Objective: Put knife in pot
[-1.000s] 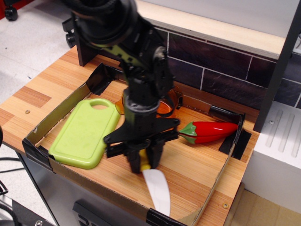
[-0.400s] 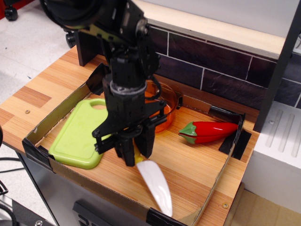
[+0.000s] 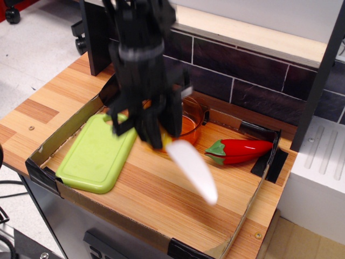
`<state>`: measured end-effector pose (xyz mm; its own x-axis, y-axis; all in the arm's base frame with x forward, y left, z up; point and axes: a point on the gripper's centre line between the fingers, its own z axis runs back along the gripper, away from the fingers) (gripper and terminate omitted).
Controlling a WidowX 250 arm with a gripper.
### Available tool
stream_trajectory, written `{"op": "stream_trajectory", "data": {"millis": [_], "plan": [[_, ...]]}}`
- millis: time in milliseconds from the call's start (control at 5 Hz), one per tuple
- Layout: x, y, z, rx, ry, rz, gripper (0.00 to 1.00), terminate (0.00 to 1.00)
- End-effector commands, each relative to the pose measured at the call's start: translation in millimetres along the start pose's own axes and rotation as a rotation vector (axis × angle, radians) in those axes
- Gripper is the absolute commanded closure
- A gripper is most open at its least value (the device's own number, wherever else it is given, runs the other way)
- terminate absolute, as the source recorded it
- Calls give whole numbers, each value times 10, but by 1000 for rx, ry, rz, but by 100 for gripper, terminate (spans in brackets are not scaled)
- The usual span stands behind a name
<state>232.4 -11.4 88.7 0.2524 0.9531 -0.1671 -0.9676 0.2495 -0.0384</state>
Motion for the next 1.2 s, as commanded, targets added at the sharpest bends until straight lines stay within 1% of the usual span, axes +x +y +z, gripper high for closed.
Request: {"op": "stream_trajectory", "data": {"millis": [0, 200, 400, 600, 1000], "plan": [[289, -455, 225, -29, 15, 90, 100, 0], [381, -534, 151, -16, 6, 112, 100, 0], [434, -535, 92, -21, -15, 111, 100, 0], [512, -534, -33, -7, -45, 114, 100, 0], [544, -575, -143, 27, -77, 121, 100, 0]]}}
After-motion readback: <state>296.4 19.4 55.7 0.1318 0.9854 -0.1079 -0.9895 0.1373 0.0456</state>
